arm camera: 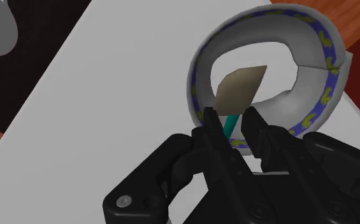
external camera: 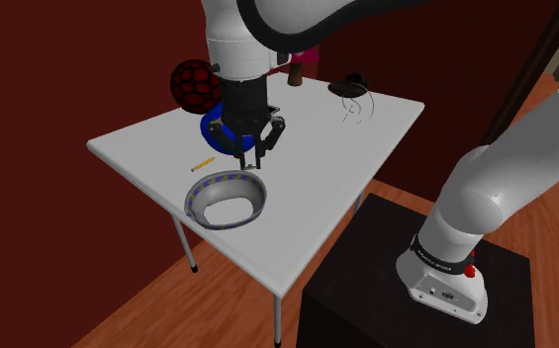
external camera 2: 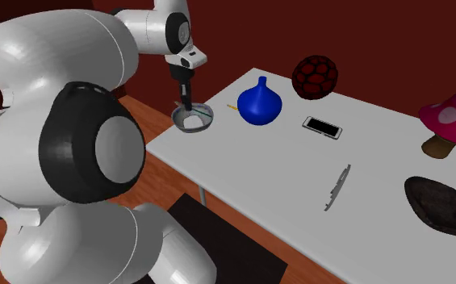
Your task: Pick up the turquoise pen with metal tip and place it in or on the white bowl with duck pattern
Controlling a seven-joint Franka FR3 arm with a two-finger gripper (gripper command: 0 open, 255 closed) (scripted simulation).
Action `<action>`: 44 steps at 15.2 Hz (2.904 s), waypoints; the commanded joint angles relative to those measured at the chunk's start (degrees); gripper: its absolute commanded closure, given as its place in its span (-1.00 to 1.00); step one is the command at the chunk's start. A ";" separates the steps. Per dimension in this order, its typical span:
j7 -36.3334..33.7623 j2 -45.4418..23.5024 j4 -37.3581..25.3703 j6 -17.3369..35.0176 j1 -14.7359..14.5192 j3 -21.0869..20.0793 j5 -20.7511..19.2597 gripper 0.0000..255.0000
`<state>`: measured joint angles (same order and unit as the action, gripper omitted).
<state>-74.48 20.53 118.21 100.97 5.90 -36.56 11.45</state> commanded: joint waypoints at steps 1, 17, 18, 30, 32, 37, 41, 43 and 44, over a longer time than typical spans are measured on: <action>-3.43 -4.96 -4.59 0.11 0.74 -2.91 -2.14 1.00; -9.15 -13.56 -1.92 9.92 0.73 -7.56 -6.96 1.00; -9.26 -13.77 -1.32 10.68 0.72 -7.65 -7.09 1.00; -9.44 -14.12 -0.45 11.82 0.71 -7.80 -7.31 -1.00; -9.44 -14.12 -0.45 11.82 0.71 -7.80 -7.31 -1.00; -8.75 -12.60 -6.57 4.54 0.86 -7.09 -6.47 -1.00; -8.75 -12.60 -6.57 4.54 0.86 -7.09 -6.47 -1.00; -8.75 -12.60 -6.57 4.54 0.86 -7.09 -6.47 -1.00; -8.75 -12.60 -6.57 4.54 0.86 -7.09 -6.47 -1.00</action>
<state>-83.23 7.93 111.66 105.53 6.76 -43.64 4.98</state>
